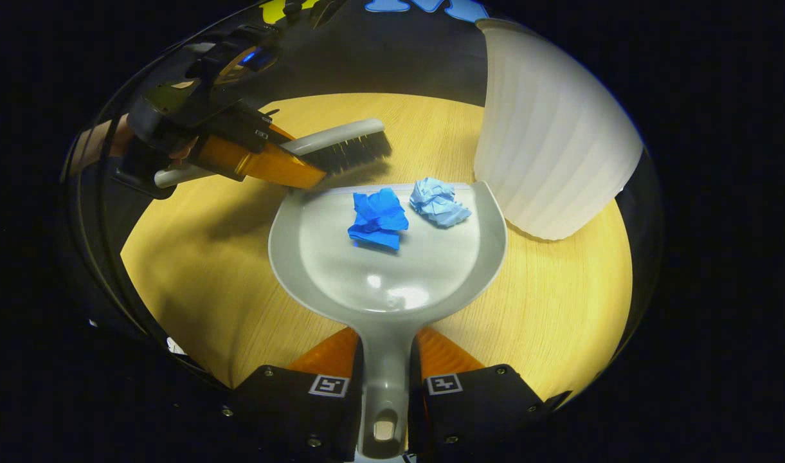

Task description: Pick up the small broom and dustpan from the desktop, sweep the trash into the dustpan with the broom, and then empty the trash into the garbage bin.

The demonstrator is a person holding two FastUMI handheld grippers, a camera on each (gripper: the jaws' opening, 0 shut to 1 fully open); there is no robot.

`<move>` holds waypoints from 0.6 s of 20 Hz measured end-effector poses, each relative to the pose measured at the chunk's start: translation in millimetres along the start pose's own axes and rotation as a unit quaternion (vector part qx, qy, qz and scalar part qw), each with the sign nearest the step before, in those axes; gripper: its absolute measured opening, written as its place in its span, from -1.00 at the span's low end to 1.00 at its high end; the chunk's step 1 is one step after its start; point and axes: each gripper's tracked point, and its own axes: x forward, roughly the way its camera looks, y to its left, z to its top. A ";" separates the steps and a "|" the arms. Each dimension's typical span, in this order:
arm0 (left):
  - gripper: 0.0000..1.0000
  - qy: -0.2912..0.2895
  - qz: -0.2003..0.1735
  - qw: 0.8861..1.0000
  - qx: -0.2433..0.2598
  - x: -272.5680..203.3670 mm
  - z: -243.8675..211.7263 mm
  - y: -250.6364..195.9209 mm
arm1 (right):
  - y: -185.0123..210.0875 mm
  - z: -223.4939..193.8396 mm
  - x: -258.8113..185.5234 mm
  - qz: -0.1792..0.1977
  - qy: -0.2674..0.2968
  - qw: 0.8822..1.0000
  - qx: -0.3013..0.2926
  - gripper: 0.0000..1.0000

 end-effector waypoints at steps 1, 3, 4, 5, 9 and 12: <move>0.11 -0.003 0.003 1.000 -0.005 -7.7 -1.3 4.8 | 0.9 -0.5 -0.4 -0.001 0.002 1.000 0.003 -0.41; 0.11 -0.008 0.009 1.000 -0.011 -21.9 -5.8 16.3 | 3.7 1.9 -0.9 -0.005 0.001 1.000 0.010 -0.41; 0.11 -0.012 0.012 1.000 -0.014 -28.7 -8.2 20.9 | 4.0 2.8 -2.1 -0.009 0.004 1.000 0.015 -0.41; 0.11 -0.015 0.015 1.000 -0.018 -35.1 -11.1 25.7 | 7.7 4.3 -4.2 -0.013 0.005 1.000 0.021 -0.41; 0.05 -0.024 0.015 0.999 -0.040 -59.4 -29.6 37.4 | 16.9 9.1 -2.7 -0.039 0.014 0.998 0.044 -0.41; 0.05 -0.024 0.015 0.998 -0.048 -71.3 -44.8 47.0 | 24.1 13.5 -1.1 -0.052 0.018 0.997 0.062 -0.41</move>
